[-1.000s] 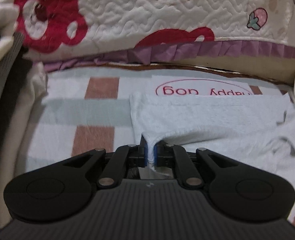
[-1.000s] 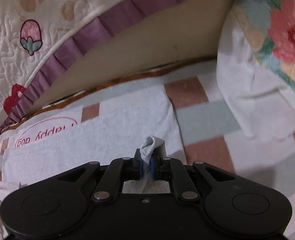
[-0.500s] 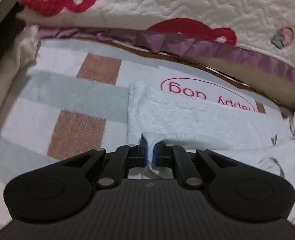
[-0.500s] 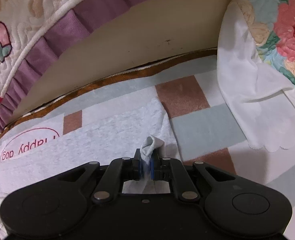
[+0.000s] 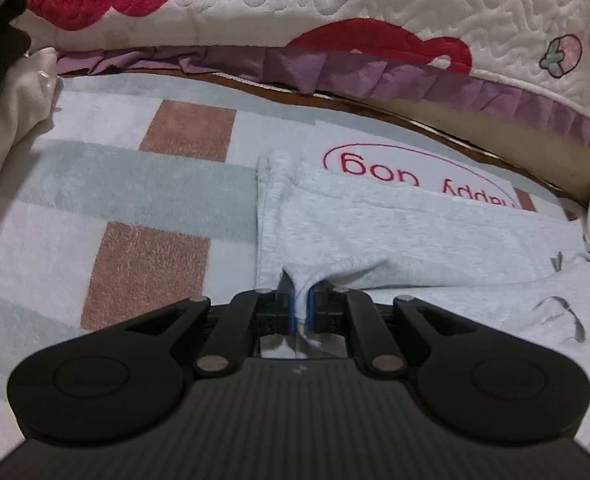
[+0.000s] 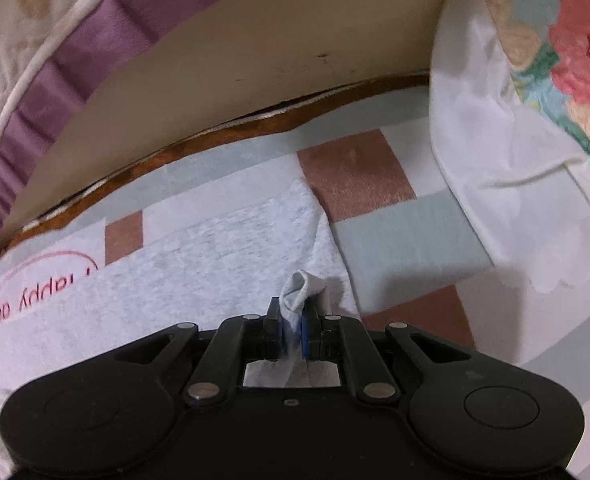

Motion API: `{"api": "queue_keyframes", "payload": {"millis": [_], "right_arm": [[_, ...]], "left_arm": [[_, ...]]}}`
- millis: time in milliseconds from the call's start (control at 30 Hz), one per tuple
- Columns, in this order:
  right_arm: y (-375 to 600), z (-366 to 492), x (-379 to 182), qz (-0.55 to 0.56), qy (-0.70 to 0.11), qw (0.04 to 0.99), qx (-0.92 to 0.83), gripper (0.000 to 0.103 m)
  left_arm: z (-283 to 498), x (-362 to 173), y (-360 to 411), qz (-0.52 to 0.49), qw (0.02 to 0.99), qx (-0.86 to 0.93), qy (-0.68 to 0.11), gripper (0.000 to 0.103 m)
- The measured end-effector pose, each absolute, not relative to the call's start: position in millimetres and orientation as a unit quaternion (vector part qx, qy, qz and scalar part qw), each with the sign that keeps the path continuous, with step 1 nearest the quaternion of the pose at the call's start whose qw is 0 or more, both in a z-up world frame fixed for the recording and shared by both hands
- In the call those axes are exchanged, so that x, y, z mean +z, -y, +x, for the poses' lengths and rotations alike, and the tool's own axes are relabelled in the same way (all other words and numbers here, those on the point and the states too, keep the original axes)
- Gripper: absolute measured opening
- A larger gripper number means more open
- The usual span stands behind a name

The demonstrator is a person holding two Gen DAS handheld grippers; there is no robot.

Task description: Fold clothes

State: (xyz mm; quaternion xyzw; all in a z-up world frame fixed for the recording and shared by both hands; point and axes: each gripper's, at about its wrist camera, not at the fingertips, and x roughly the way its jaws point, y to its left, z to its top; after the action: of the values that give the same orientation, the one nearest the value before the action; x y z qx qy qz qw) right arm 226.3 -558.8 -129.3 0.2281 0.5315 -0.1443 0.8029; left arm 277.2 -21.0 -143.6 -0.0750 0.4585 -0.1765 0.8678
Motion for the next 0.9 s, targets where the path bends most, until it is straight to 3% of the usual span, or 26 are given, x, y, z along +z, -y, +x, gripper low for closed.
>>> {"api": "queue_keyframes", "payload": {"millis": [233,333,400,533,667,733,767,833,900], "right_arm": [[555.0,230.6,-131.4,0.225,-0.525,0.806,-0.156,0.012],[555.8,227.0,-124.3,0.229,-0.493,0.825,-0.156,0.021],[557.0,221.7,-115.5,0.223,-0.460,0.844,-0.161,0.026],[552.0,208.2,-96.4,0.172,-0.410,0.879,-0.171,0.025],[530.0,172.4,-77.1,0.139,-0.365,0.908,-0.152,0.026],[514.9,148.5,-72.5,0.126,-0.349,0.920,-0.130,0.027],[506.4,136.7,-77.7,0.115,-0.354,0.921,-0.111,0.028],[490.2,115.5,-90.2,0.094,-0.373,0.920,-0.076,0.029],[477.3,106.5,-103.9,0.078,-0.402,0.910,-0.060,0.029]], "left_arm": [[272.1,-130.9,12.7,-0.110,0.871,-0.209,-0.431,0.013],[266.0,-118.6,4.9,-0.133,0.872,-0.237,-0.407,0.017],[261.1,-111.6,1.5,-0.138,0.874,-0.254,-0.390,0.027],[258.8,-109.7,-6.6,-0.145,0.882,-0.243,-0.377,0.029],[235.9,-99.2,5.6,-0.091,0.867,-0.307,-0.383,0.030],[224.3,-93.9,11.7,-0.064,0.856,-0.339,-0.384,0.037],[213.8,-91.2,24.1,-0.018,0.853,-0.354,-0.383,0.043],[192.0,-90.4,56.3,0.087,0.849,-0.372,-0.366,0.044],[180.8,-95.9,78.4,0.126,0.848,-0.379,-0.348,0.046]]}}
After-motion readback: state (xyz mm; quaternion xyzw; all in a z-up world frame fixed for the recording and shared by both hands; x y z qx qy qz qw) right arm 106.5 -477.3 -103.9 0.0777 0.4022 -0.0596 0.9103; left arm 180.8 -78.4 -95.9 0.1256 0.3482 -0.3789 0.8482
